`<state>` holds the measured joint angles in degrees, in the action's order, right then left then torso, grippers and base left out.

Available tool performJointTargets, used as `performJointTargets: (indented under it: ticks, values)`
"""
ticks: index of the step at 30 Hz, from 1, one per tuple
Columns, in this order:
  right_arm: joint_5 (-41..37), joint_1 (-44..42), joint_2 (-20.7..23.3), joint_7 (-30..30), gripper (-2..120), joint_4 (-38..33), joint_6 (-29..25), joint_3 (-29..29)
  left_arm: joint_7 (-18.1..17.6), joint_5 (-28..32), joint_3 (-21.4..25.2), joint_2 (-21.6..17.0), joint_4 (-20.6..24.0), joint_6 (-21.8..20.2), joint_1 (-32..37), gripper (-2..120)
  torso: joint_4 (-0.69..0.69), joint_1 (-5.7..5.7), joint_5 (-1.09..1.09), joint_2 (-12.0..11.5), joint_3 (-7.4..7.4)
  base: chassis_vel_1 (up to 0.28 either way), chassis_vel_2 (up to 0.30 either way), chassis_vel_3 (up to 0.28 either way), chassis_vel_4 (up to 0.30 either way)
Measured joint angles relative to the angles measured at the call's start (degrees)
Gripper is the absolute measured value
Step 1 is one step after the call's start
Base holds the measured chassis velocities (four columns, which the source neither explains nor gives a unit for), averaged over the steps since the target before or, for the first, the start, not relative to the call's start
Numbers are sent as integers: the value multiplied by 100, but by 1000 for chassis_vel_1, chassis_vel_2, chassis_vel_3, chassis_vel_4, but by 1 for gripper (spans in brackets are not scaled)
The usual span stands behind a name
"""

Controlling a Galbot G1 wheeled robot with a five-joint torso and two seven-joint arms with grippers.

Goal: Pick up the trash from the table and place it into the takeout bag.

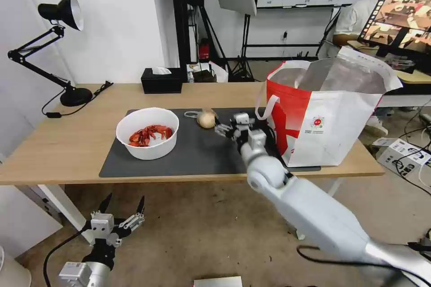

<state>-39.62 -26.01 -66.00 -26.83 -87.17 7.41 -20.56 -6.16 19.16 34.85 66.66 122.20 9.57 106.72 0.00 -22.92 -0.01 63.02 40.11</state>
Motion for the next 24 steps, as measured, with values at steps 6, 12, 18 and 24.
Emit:
performJointTargets:
  ticks: [6,12,18,24]
  values:
    - [-85,660,-584,360,100,1238,14,-193,-1,66,-1,-2,-116,3,-63,100,0,0,0,0,0,0,0,0,0]
    - [-120,1154,-1274,642,100,2255,412,-269,0,224,91,-52,-169,25,-91,100,0,0,0,0,0,0,0,0,0]
    - [96,1344,-1596,460,100,2577,931,-349,0,269,109,-64,-209,29,-142,100,0,0,0,0,-1,0,0,0,0]
    - [223,1379,-1807,204,100,2752,1386,-378,6,282,97,-55,-227,35,-150,100,0,0,0,0,0,0,0,0,0]
